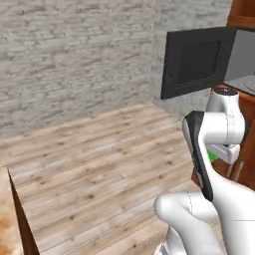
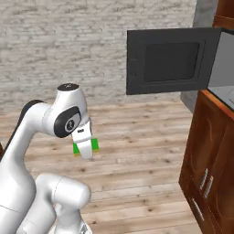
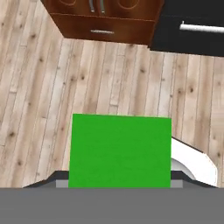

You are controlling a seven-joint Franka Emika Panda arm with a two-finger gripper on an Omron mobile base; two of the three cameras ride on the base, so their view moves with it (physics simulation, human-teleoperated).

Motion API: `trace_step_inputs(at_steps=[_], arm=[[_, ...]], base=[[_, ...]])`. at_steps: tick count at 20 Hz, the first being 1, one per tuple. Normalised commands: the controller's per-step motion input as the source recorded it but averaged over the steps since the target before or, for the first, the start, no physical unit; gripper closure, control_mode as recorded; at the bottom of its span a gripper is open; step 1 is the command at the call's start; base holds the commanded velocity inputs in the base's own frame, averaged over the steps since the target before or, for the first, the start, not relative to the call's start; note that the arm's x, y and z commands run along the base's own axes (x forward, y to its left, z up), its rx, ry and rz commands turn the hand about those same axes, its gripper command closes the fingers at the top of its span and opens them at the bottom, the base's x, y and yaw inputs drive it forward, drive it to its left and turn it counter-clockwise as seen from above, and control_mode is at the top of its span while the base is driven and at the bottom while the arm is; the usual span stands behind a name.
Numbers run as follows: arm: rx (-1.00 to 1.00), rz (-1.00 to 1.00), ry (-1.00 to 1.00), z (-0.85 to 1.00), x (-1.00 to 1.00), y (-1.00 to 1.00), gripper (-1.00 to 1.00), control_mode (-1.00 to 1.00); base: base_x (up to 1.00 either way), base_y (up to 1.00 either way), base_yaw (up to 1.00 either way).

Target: Place the sponge inside the microwave to prepare for sanitizing.

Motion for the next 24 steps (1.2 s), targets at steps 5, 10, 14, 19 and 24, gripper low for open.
trace_step_inputs(at_steps=[5,10,14,19,24], arm=[[0.00,0.00,0.00,0.00,0.00,0.00,1.00,1.00],[0.00,0.00,0.00,0.00,0.00,0.00,1.00,1.00],[0.00,0.00,0.00,0.00,0.00,0.00,1.00,1.00],[0.00,0.00,0.00,0.00,0.00,0.00,1.00,1.00],[0.00,0.00,0.00,0.00,0.00,0.00,1.00,1.00]], base=[[0.25,-0.27,-0.81],[0.52,-0.10,-0.67],[0.81,0.12,-0.26],[0.89,-0.01,0.00],[0.50,-0.05,0.00]])
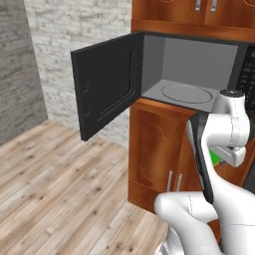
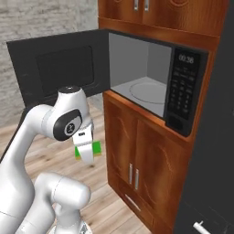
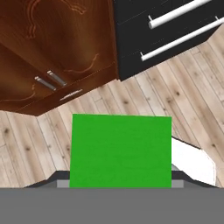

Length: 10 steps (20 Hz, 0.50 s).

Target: Place the sponge inside the microwave to prepare for sanitizing.

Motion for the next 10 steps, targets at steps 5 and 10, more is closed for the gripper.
trace_step_inputs(at_steps=[5,10], arm=[[0.00,0.00,0.00,0.00,0.00,0.00,1.00,1.00],[0.00,0.00,0.00,0.00,0.00,0.00,1.00,1.00]], base=[[0.56,-0.16,0.00],[0.65,-0.04,0.02]])
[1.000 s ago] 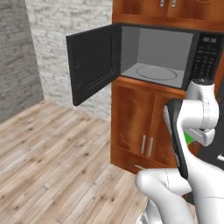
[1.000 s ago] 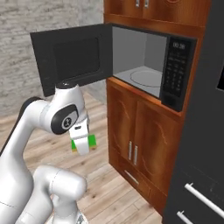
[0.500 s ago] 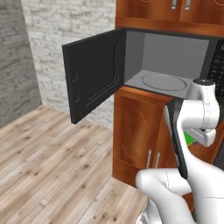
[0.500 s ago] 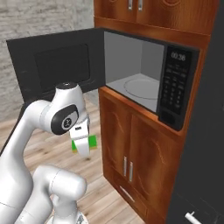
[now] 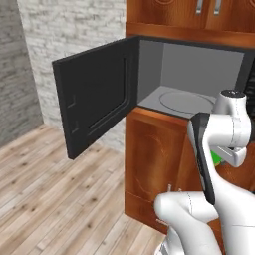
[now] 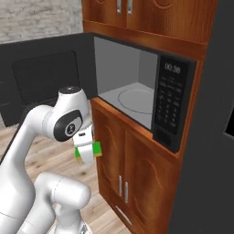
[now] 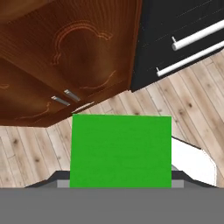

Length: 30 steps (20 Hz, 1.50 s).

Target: Place the sponge inside the microwave to prepare for sanitizing.

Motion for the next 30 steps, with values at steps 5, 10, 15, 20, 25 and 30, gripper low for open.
trace_step_inputs(at_steps=[5,10,15,20,25,30], arm=[[0.00,0.00,0.00,0.00,0.00,0.00,1.00,1.00],[0.00,0.00,0.00,0.00,0.00,0.00,1.00,1.00],[0.00,0.00,0.00,0.00,0.00,0.00,1.00,1.00],[0.00,0.00,0.00,0.00,0.00,0.00,1.00,1.00],[0.00,0.00,0.00,0.00,0.00,0.00,1.00,1.00],[0.00,0.00,0.00,0.00,0.00,0.00,1.00,1.00]], base=[[0.58,0.00,0.05],[0.58,0.00,0.06],[0.56,0.00,0.06],[0.50,0.00,0.11],[0.09,0.00,0.01],[0.00,0.00,0.00]])
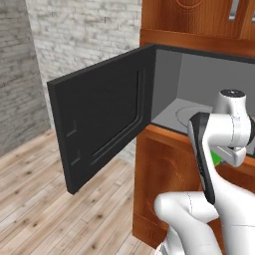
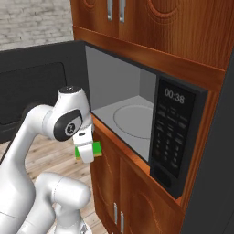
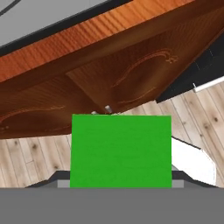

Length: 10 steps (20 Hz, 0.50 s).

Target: Place the sponge inside the microwave to prepare for sanitizing.

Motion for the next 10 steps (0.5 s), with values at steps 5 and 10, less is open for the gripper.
trace_step_inputs(at_steps=[5,10], arm=[[-0.01,0.00,-0.10,0.21,0.00,0.00,1.00,-1.00],[-0.13,0.00,-0.15,0.47,-0.02,-0.01,1.00,-1.00]], base=[[0.00,0.00,0.00],[0.00,0.00,0.00]])
